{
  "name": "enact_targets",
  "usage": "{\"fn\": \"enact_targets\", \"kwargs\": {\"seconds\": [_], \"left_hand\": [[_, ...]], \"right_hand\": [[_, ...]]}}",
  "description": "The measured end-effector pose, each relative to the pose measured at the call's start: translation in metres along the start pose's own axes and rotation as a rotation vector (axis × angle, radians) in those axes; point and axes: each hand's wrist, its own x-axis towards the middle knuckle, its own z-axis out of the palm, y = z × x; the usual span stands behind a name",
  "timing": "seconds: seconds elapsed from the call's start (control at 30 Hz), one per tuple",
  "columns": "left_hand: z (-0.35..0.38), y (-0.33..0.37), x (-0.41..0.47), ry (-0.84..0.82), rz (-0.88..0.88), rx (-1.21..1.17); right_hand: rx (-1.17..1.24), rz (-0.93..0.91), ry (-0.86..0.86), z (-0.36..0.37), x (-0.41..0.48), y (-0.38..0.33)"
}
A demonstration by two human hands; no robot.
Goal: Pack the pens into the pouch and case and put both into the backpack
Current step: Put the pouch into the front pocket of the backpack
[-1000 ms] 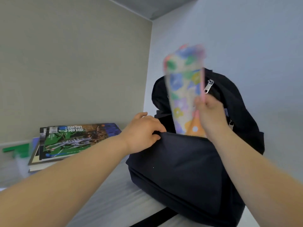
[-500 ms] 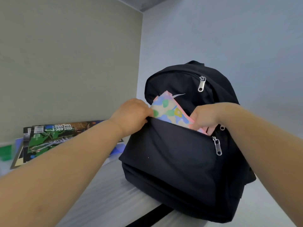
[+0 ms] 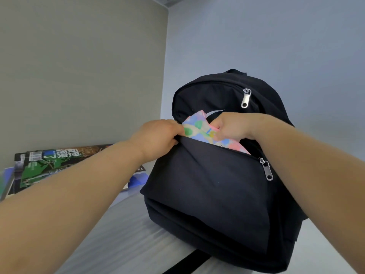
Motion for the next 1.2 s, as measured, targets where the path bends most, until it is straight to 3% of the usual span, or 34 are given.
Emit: {"fn": "enact_targets", "kwargs": {"seconds": [0.17, 0.3, 0.47, 0.57, 0.7, 0.9, 1.2], "left_hand": [[-0.003, -0.003, 0.002, -0.054, 0.012, 0.012], [-0.004, 0.0, 0.008, -0.031, 0.066, 0.05], [0.008, -0.009, -0.009, -0.082, 0.095, -0.005], [0.018, -0.01, -0.022, -0.097, 0.12, -0.109], [0.032, -0.009, -0.031, -0.038, 0.195, -0.025], [0.039, -0.008, -0.029, 0.011, 0.166, 0.051], [0.029, 0.001, -0.017, 0.131, -0.105, -0.096]], "right_hand": [[-0.331, 0.025, -0.109, 0.002, 0.006, -0.017], [-0.423, -0.006, -0.219, 0.037, 0.016, -0.031], [0.062, -0.017, -0.061, 0.058, 0.009, -0.005], [0.226, 0.03, -0.1, 0.056, -0.007, 0.013], [0.237, -0.013, -0.098, 0.067, -0.015, 0.01], [0.082, 0.001, -0.102, 0.079, -0.014, -0.002], [0.157, -0.053, 0.267, 0.059, -0.042, 0.007]]}}
